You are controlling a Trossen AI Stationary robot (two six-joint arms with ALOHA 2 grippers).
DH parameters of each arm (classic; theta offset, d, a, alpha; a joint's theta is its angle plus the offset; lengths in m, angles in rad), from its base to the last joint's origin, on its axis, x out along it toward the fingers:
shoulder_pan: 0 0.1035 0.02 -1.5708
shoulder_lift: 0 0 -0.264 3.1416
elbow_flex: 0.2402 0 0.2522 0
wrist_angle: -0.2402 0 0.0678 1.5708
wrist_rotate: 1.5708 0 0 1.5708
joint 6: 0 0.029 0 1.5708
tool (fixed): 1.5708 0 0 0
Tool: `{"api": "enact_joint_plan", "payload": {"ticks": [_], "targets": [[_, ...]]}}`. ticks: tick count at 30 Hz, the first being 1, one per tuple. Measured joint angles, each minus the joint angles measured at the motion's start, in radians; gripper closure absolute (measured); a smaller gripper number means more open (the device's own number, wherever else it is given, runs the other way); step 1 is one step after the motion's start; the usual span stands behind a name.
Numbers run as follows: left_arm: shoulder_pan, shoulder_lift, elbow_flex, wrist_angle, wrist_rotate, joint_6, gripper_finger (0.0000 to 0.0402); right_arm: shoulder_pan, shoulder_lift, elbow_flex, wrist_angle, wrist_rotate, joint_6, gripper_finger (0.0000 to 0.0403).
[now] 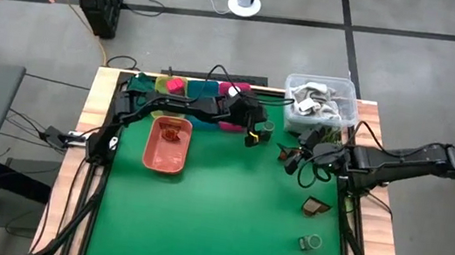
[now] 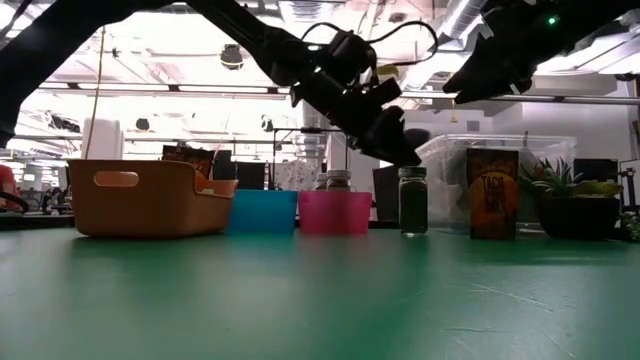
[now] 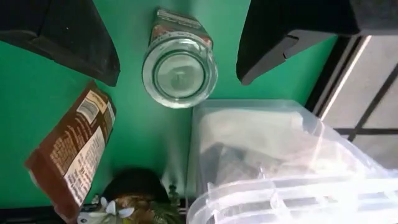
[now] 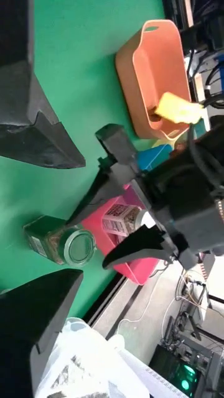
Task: Sort spices by type
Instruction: Put the top green seasoning bottle into the blue bin
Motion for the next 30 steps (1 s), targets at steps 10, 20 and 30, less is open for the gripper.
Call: {"api": "enact_joint_plan", "payload": {"ticks": [10, 20, 30], "targets": [[-0.015, -0.070, 0.000, -0.090, -0.065, 0.005, 0.0092, 0.012, 0.000, 0.000, -0.002, 0.000, -0.003, 0.0101], [-0.070, -0.314, -0.122, -0.102, -0.102, 0.043, 0.0146, 0.015, 0.000, 0.000, -0.003, -0.001, -0.002, 0.0101], [-0.098, -0.651, -0.648, 0.053, -0.095, -0.085, 0.0188, 0.024, 0.000, 0.000, 0.003, -0.002, 0.001, 0.0101]]}}
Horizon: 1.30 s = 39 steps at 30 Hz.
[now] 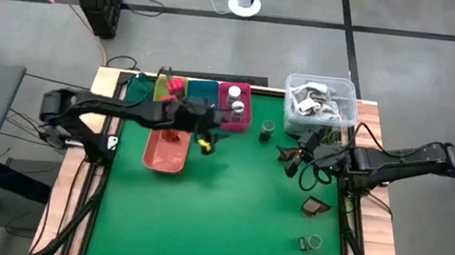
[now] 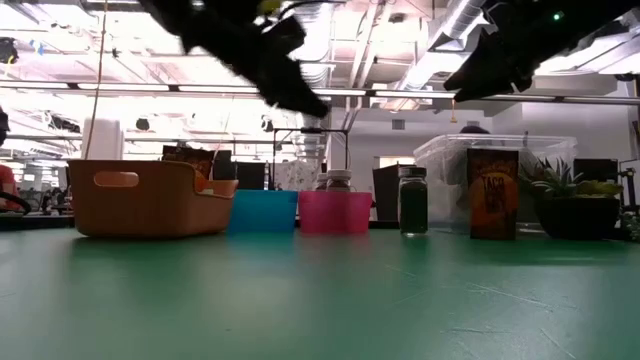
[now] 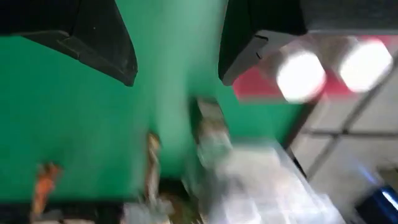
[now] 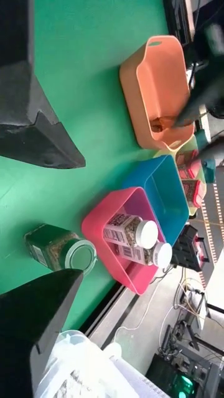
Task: Sort spices by type
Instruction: Put the top green seasoning bottle into the blue bin
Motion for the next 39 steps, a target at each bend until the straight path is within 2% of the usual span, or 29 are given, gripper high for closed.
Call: {"api": "enact_joint_plan", "payload": {"ticks": [4, 9, 12, 15, 19, 24, 26, 29, 32, 34, 39], "targets": [[-0.032, -0.130, -0.175, 0.061, 0.002, -0.059, 0.0191, -0.007, 0.000, 0.000, 0.012, 0.000, 0.004, 0.0101], [-0.058, -0.283, -0.429, 0.280, 0.030, -0.173, 0.0192, 0.007, 0.000, 0.000, 0.045, -0.002, 0.005, 0.0101], [-0.116, -0.335, -0.508, 0.287, 0.048, -0.275, 0.0192, 0.019, 0.000, 0.000, 0.055, -0.002, 0.005, 0.0101], [-0.230, -0.336, -0.541, 0.263, 0.028, -0.345, 0.0192, 0.021, 0.000, 0.000, 0.054, -0.002, -0.001, 0.0101], [-0.391, -0.324, -0.541, 0.318, 0.067, -0.382, 0.0192, 0.007, 0.000, 0.000, 0.062, -0.002, -0.018, 0.0101], [-0.591, -0.325, -0.540, 0.423, 0.088, -0.516, 0.0192, 0.001, 0.000, 0.000, 0.065, -0.002, -0.023, 0.0101], [-0.667, -0.325, -0.528, 0.417, 0.037, -0.578, 0.0192, 0.001, 0.000, 0.000, 0.071, -0.002, -0.033, 0.0101], [-0.762, -0.324, -0.462, 0.299, -0.124, -0.630, 0.0192, -0.003, 0.000, 0.000, 0.094, -0.004, -0.062, 0.0101], [-0.813, -0.309, -0.353, 0.161, -0.241, -0.646, 0.0192, -0.018, 0.000, 0.000, 0.135, -0.007, -0.081, 0.0101], [-0.821, -0.288, -0.271, 0.092, -0.284, -0.636, 0.0192, -0.030, 0.000, 0.000, 0.143, -0.007, -0.083, 0.0101], [-0.766, -0.184, -0.070, -0.076, -0.304, -0.533, 0.0192, -0.055, 0.002, 0.000, 0.142, -0.008, -0.082, 0.0101]]}}
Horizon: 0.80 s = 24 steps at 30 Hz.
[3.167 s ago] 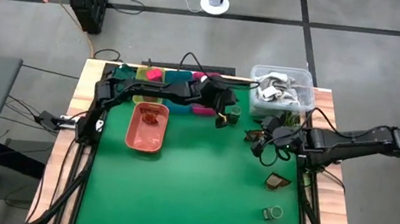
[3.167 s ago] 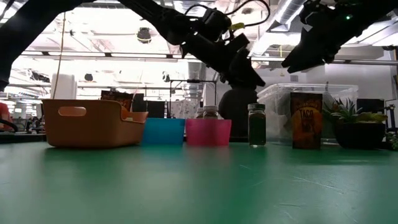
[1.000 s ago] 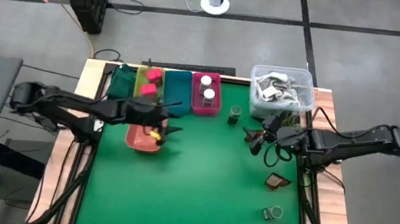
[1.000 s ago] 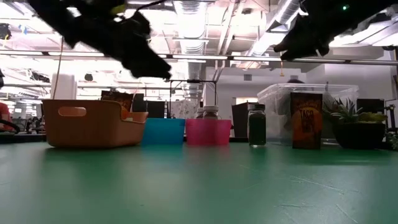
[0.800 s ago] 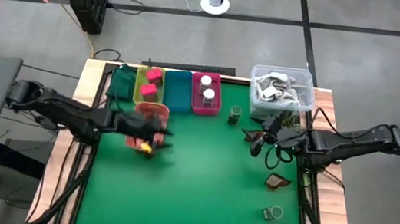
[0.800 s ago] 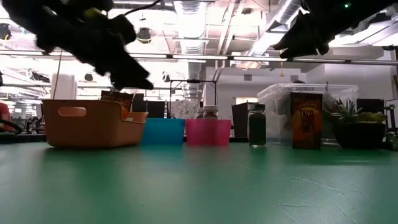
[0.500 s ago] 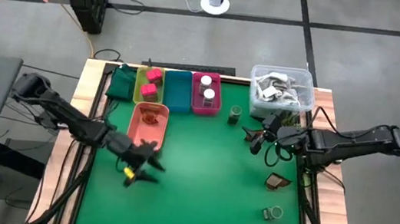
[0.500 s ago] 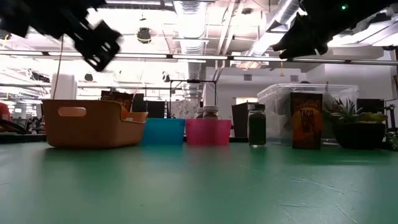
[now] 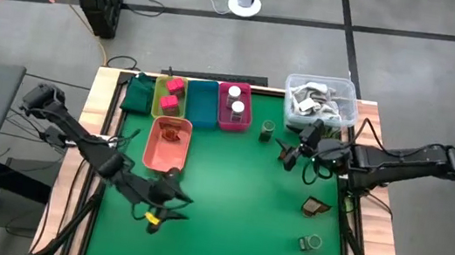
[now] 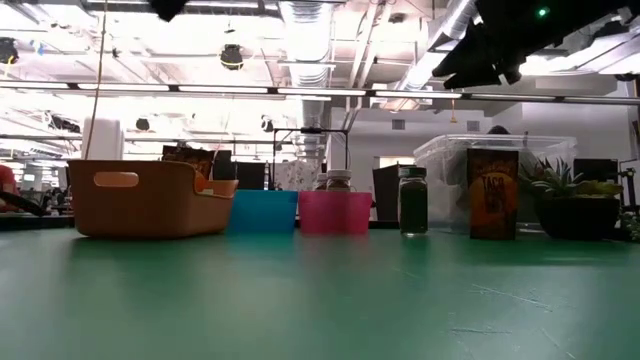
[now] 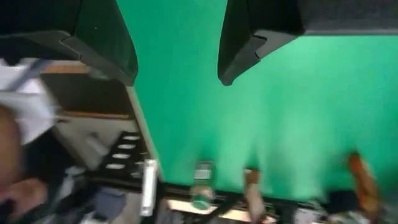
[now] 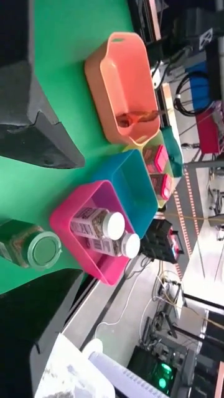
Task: Sort spices by type
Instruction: Put the top green seasoning bottle into the blue bin
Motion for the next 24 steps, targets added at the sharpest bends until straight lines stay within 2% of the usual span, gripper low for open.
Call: {"api": "enact_joint_plan", "payload": {"ticks": [3, 6, 10, 16, 24], "targets": [[0.087, 0.064, 0.103, -0.058, 0.043, 0.078, 0.0192, -0.004, 0.000, 0.000, -0.005, 0.000, -0.001, 0.0101], [0.204, 0.117, 0.174, -0.075, 0.173, 0.159, 0.0192, 0.000, -0.002, 0.000, -0.033, 0.000, 0.000, 0.0101], [0.378, 0.171, 0.203, -0.052, 0.311, 0.238, 0.0192, 0.013, -0.020, 0.000, -0.075, 0.001, 0.006, 0.0101], [0.597, 0.282, 0.203, 0.034, 0.332, 0.332, 0.0192, 0.010, -0.049, 0.000, -0.081, 0.002, 0.008, 0.0101], [0.805, 0.479, 0.203, 0.316, 0.441, 0.362, 0.0192, 0.009, -0.049, 0.000, -0.084, 0.007, 0.009, 0.0101]]}}
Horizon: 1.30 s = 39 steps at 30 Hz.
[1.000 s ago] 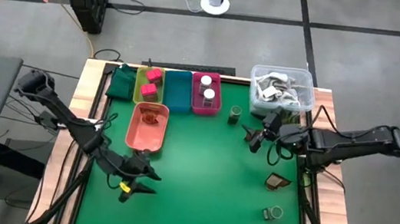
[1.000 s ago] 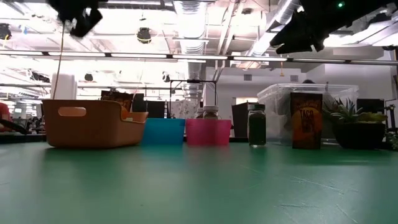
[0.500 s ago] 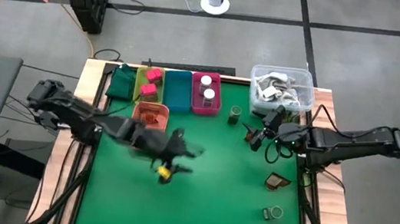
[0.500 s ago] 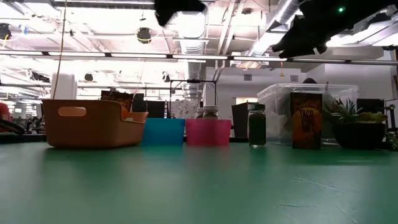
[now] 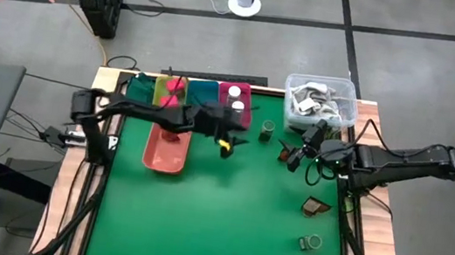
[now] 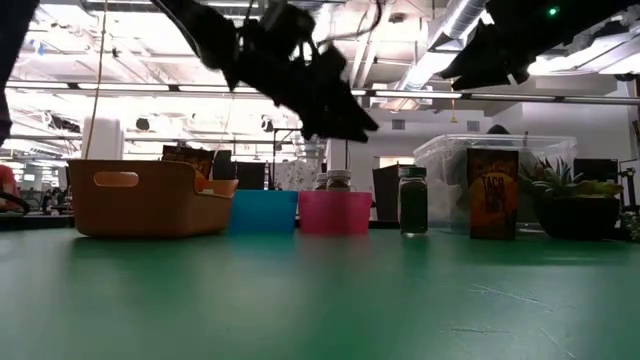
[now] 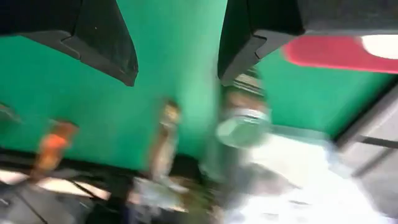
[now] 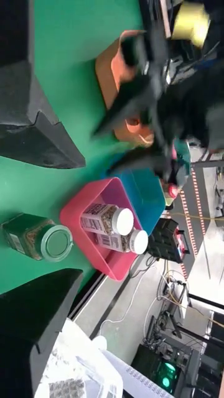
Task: Sort spices by type
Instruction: Put the top green seasoning bottle into the blue bin
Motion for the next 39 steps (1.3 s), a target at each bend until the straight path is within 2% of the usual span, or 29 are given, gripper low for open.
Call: {"api": "enact_joint_plan", "payload": {"ticks": [4, 9, 15, 23, 30, 39], "targets": [[0.064, 0.080, 0.040, 0.049, 0.002, 0.014, 0.0192, 0.008, -0.033, 0.000, -0.023, 0.004, 0.010, 0.0101], [0.085, 0.174, 0.146, 0.047, 0.081, 0.036, 0.0175, 0.008, -0.063, 0.000, -0.043, 0.006, 0.033, 0.0101], [0.085, 0.269, 0.274, 0.050, 0.100, 0.102, 0.0121, 0.008, -0.055, 0.000, -0.053, 0.006, 0.029, 0.0101], [0.078, 0.358, 0.345, 0.052, 0.100, 0.178, 0.0061, 0.006, -0.056, 0.000, -0.053, 0.006, 0.029, 0.0101], [0.078, 0.438, 0.384, 0.051, 0.099, 0.177, 0.0060, 0.006, -0.056, 0.000, -0.052, 0.006, 0.028, 0.0101], [0.075, 0.447, 0.386, 0.093, 0.090, 0.171, 0.0063, 0.006, -0.056, 0.000, -0.050, 0.006, 0.028, 0.0101]]}}
